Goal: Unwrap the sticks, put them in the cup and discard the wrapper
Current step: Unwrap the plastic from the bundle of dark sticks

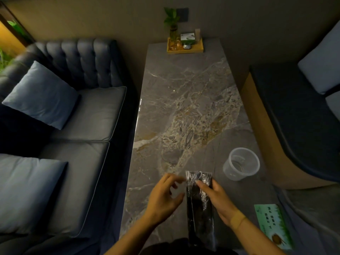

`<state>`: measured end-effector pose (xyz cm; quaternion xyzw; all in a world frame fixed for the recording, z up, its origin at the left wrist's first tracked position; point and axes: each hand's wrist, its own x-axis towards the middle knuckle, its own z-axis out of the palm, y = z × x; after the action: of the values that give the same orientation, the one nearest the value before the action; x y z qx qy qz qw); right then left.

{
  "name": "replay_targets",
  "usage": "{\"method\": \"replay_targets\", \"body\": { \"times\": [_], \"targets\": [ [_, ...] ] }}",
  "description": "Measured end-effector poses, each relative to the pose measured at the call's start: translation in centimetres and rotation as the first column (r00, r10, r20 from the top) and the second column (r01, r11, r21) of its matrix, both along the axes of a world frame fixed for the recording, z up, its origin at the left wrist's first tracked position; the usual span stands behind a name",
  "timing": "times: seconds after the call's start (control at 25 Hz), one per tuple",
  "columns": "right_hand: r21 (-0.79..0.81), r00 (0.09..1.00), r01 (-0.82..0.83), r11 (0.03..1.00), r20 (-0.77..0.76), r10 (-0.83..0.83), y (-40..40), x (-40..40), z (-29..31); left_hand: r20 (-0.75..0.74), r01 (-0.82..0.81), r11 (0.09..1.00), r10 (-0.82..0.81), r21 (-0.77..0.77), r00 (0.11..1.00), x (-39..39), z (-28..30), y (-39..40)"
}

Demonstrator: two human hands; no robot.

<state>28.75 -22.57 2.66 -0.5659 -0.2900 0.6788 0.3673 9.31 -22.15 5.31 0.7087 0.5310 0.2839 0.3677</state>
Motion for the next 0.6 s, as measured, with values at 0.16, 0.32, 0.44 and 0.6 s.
{"method": "replay_targets", "body": {
  "times": [0.16, 0.32, 0.44, 0.6],
  "targets": [
    [0.027, 0.987, -0.161, 0.987, -0.009, 0.161, 0.3, 0.2, 1.0, -0.226, 0.239, 0.969, -0.22, 0.059, 0.949, -0.4, 1.1, 2.0],
    [0.049, 0.94, -0.329, 0.943, -0.075, 0.332, 0.6, 1.6, 1.7, -0.157, 0.243, 0.969, -0.233, 0.047, 0.96, -0.4, 1.1, 2.7],
    [0.042, 0.918, -0.389, 0.92, -0.06, 0.391, 0.7, 2.3, 1.9, -0.098, 0.251, 0.968, -0.25, -0.001, 0.963, -0.9, 1.2, 3.2],
    [0.034, 0.919, -0.39, 0.92, -0.054, 0.391, 1.0, 2.6, 1.9, -0.044, 0.224, 0.973, -0.226, -0.046, 0.973, -1.0, 2.6, 4.3]
  ]
}}
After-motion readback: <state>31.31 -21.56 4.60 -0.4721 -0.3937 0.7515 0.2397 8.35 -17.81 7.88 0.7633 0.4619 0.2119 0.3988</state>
